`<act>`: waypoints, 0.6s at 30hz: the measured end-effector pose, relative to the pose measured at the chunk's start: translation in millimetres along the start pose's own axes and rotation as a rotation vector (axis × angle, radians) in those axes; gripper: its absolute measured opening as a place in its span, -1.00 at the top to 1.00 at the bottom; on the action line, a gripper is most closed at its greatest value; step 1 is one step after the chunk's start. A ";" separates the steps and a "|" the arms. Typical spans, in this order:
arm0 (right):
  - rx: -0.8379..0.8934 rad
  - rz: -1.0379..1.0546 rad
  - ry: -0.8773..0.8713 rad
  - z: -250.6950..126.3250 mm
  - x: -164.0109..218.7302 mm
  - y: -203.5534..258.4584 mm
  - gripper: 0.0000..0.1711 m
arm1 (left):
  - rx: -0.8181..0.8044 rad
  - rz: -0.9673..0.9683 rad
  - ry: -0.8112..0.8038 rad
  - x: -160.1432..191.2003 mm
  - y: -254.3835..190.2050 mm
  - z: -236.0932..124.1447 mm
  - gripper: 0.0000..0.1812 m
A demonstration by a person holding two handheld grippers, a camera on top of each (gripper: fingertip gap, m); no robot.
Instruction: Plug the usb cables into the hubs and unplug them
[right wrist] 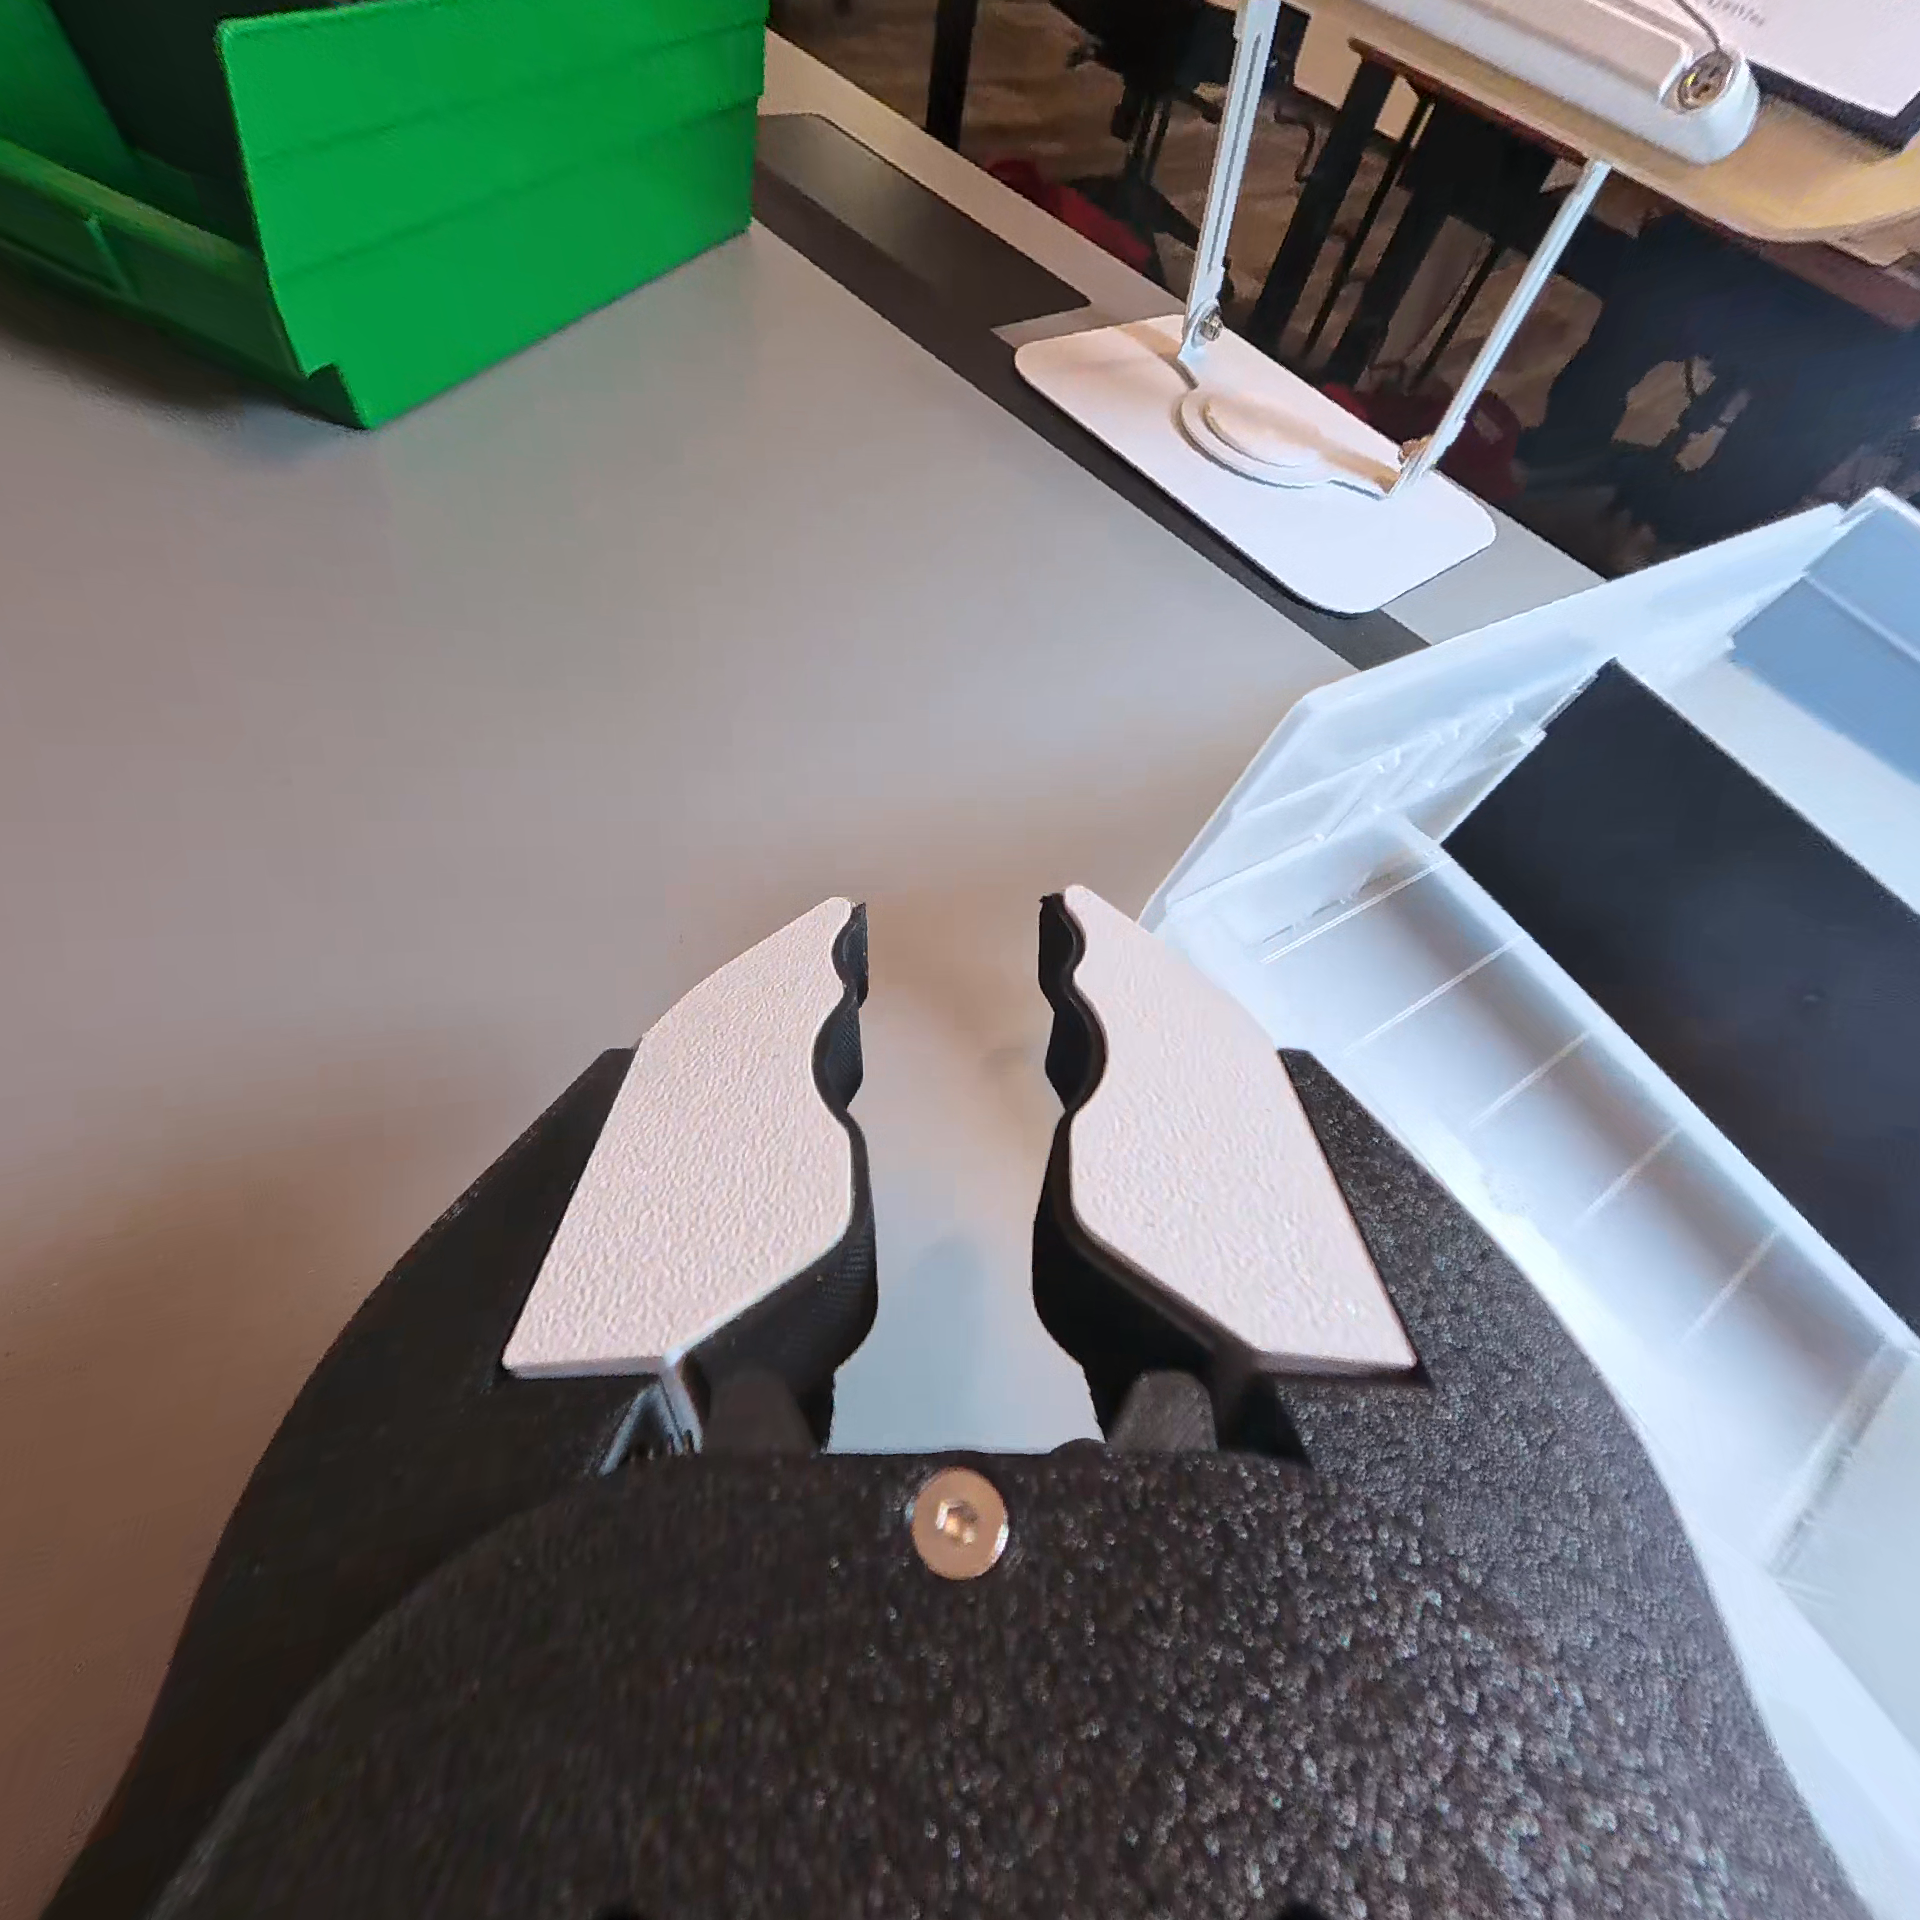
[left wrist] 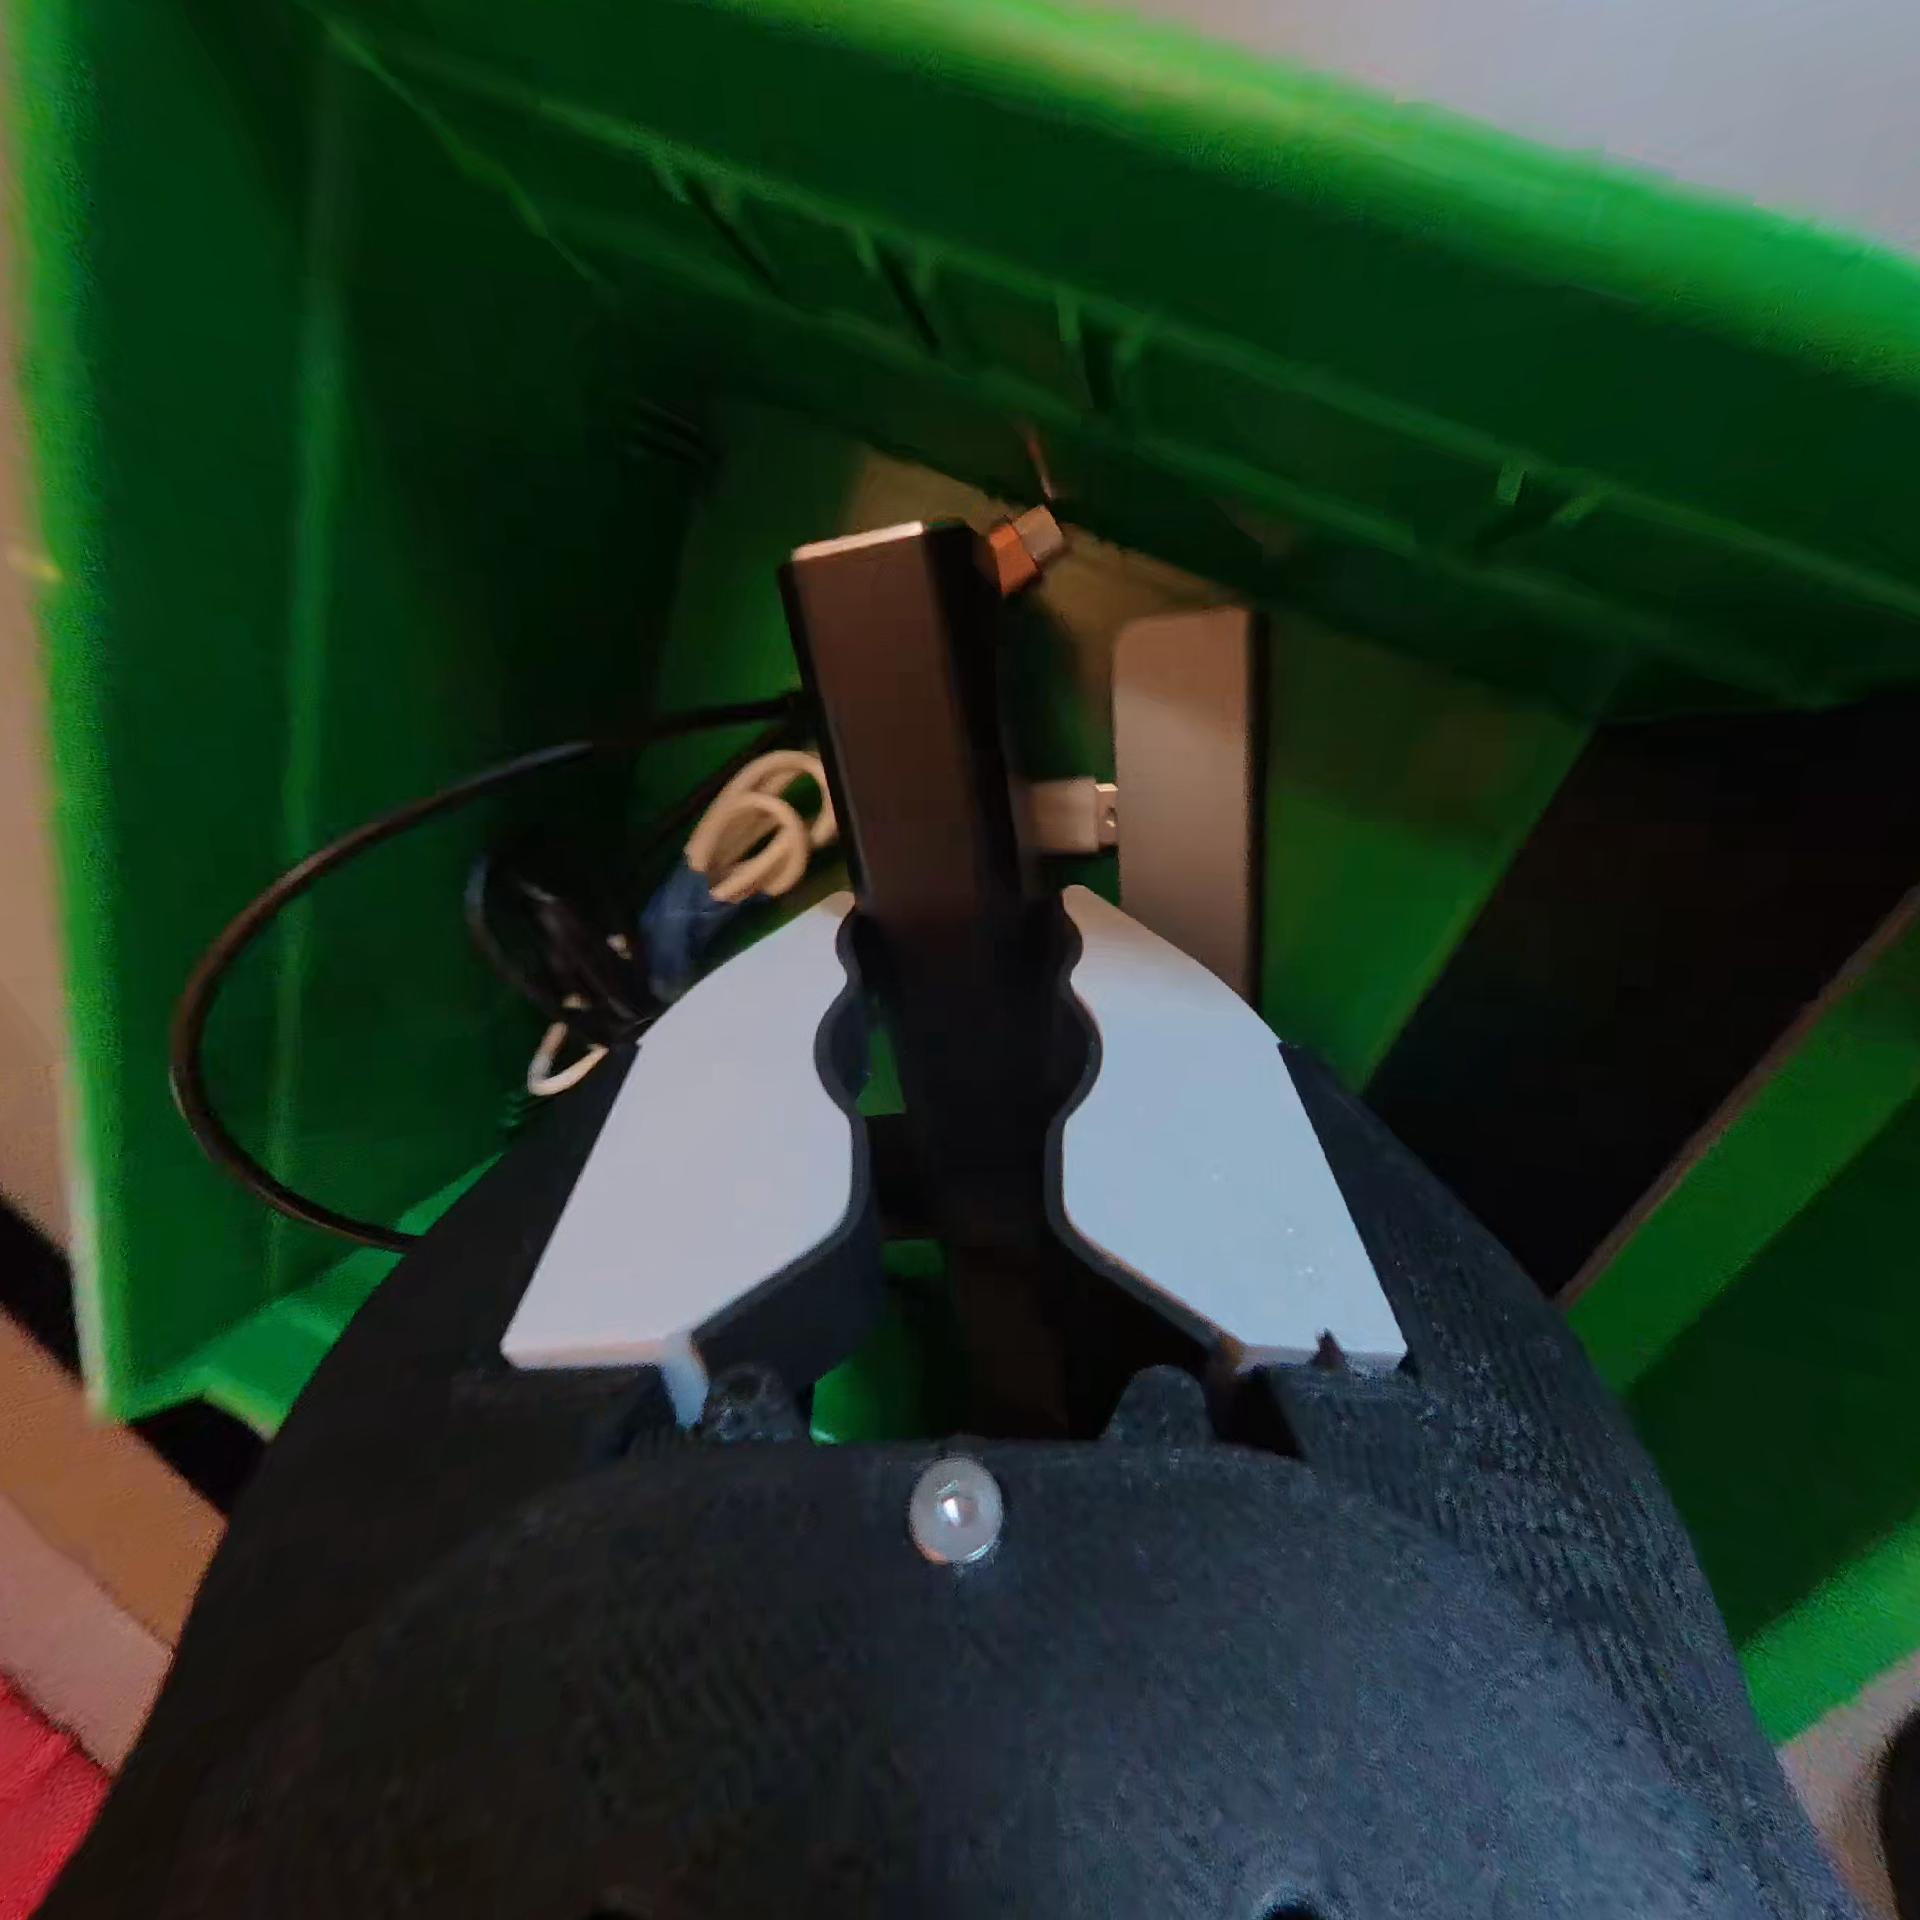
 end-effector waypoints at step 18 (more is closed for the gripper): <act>-0.195 -0.123 -0.230 -4.0 -43.5 75.7 0.56 | -0.285 0.509 -1.106 1.6 -224.1 -175.3 0.68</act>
Point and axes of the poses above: each gripper's, where its closed fingertips meet, z out along the fingers, x out of its underside, y = z × x across the jaws, the point moved 7 cm from there along -z, back along the fingers, and after that the axes turned 14 degrees about y, right-handed, at the moved point
